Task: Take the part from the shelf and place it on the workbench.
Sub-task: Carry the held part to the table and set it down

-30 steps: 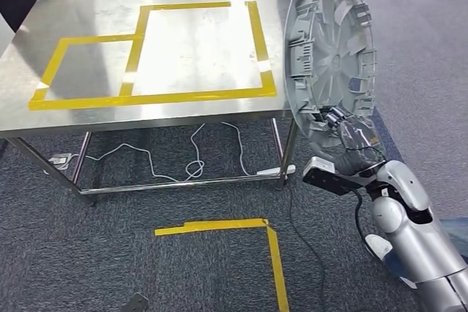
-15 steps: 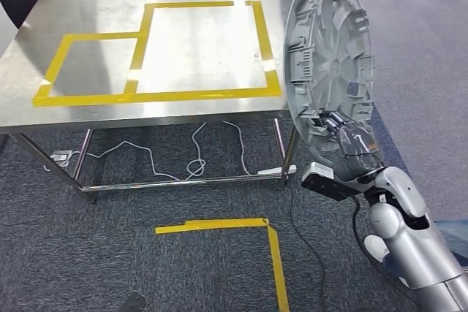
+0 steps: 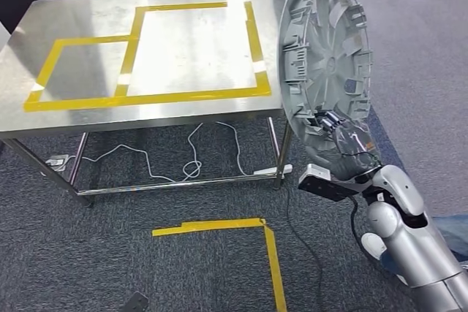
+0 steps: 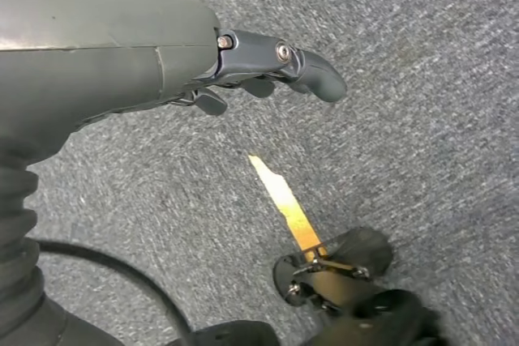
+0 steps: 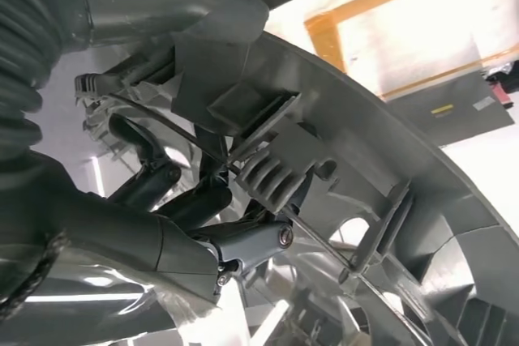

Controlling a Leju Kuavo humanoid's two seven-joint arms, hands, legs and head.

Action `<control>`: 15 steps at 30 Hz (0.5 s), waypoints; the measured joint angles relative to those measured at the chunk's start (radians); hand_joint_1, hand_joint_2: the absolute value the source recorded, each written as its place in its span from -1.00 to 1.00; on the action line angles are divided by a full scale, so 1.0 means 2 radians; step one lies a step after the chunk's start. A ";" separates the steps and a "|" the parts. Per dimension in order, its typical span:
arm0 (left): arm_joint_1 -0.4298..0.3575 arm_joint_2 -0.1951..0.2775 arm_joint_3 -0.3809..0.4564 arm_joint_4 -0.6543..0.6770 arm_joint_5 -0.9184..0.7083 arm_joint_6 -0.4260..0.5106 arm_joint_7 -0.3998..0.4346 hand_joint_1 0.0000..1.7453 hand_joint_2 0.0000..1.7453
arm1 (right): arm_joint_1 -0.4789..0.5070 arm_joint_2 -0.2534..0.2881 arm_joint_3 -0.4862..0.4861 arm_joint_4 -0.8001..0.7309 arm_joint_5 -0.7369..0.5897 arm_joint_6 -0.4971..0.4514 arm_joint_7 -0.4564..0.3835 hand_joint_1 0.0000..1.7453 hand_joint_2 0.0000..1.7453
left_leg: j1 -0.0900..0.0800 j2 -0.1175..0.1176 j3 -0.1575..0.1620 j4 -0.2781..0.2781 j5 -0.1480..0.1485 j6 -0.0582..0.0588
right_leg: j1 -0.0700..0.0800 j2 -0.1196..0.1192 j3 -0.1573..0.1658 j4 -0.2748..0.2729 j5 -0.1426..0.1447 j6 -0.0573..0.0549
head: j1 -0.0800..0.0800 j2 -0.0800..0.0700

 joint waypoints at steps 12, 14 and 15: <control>0.001 -0.002 0.000 0.000 -0.001 0.000 0.000 -1.00 1.00 | 0.000 -0.001 0.000 -0.003 0.001 0.001 0.001 1.00 1.00 | 0.003 -0.004 0.008 -0.023 0.004 0.010 | -0.002 0.000 -0.060 0.112 -0.039 0.020 | 0.003 0.000; 0.000 -0.002 0.000 0.000 -0.002 -0.001 0.000 -1.00 1.00 | -0.001 -0.001 0.000 -0.003 0.001 0.002 0.001 1.00 1.00 | 0.002 -0.005 0.008 -0.022 0.003 0.007 | -0.002 0.001 -0.024 0.041 -0.008 0.018 | 0.003 0.000; 0.000 -0.002 0.000 0.000 -0.002 -0.001 0.000 -1.00 1.00 | -0.002 -0.001 0.000 -0.003 0.001 0.002 0.001 1.00 1.00 | 0.000 -0.006 0.007 -0.021 0.003 0.005 | -0.002 0.002 -0.010 0.014 0.000 0.017 | 0.003 0.000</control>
